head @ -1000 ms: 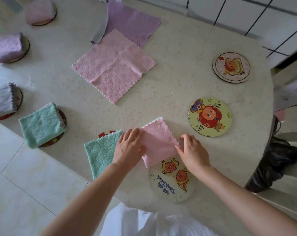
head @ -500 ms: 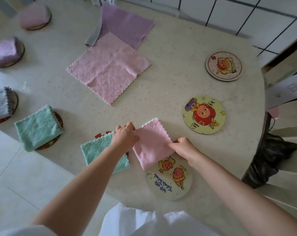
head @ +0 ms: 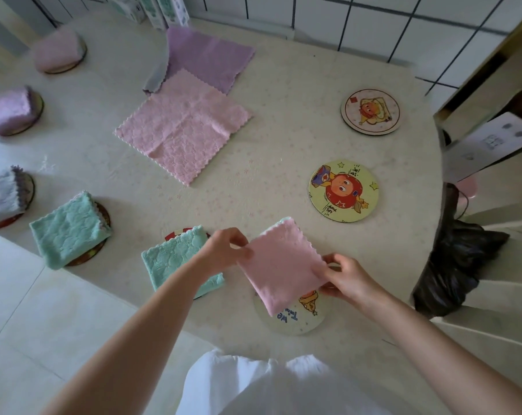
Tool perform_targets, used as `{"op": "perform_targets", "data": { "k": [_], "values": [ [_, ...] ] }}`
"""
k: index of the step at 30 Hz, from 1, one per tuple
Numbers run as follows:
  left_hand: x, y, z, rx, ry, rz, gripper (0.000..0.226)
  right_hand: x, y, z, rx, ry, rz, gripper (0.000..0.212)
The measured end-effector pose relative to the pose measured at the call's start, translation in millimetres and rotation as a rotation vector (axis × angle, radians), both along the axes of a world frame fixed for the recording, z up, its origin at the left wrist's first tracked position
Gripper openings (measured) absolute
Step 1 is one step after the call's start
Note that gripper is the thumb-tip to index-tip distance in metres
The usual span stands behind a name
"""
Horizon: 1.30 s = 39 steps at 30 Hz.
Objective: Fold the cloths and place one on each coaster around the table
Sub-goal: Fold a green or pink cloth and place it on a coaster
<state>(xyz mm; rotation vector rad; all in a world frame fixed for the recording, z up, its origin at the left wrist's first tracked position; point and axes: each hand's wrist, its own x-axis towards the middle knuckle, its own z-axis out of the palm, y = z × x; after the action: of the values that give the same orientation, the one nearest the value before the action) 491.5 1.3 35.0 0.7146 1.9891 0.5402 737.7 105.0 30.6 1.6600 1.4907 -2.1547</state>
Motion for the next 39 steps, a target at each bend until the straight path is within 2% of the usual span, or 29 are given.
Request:
{"op": "perform_targets", "data": {
  "k": [6,10,13,17,21,24,26,32,39],
  "values": [
    [39.6,-33.0,-19.2,0.067,-0.087,0.235,0.023,43.6,-36.4,-19.8,-0.015,-0.062,-0.093,0.016],
    [56.4,-44.9,-24.6,0.068,-0.030,0.317,0.022,55.5,-52.1,-23.6,0.075,-0.065,-0.061,0.012],
    [61.8,-50.4,-27.5,0.099,0.068,0.346,0.021,55.3,-60.2,-26.1,0.221,-0.133,0.006,0.011],
    [77.2,-58.7,-29.1,0.179,0.292,0.169,0.019,55.8,-64.8,-27.7,0.426,-0.222,0.117,0.012],
    [92.9,-68.5,-33.5,0.394,0.678,-0.248,0.039,59.2,-69.8,-27.1,0.546,-0.203,0.145,0.015],
    [104.7,-73.3,-35.3,0.487,0.687,-0.506,0.044,62.9,-73.8,-30.2,0.650,-0.204,0.190,0.019],
    [107.6,-78.5,-39.9,0.467,0.672,-0.611,0.047,66.0,-75.0,-33.5,0.742,-0.231,0.233,0.021],
    [91.7,-81.8,-35.8,0.389,0.688,-0.630,0.059,67.2,-63.2,-25.8,0.812,-0.377,0.318,0.016],
    [24.3,-59.2,-31.8,0.308,0.724,-0.518,0.048,21.3,-18.6,2.0,0.897,-0.459,0.487,0.013]
  ]
}}
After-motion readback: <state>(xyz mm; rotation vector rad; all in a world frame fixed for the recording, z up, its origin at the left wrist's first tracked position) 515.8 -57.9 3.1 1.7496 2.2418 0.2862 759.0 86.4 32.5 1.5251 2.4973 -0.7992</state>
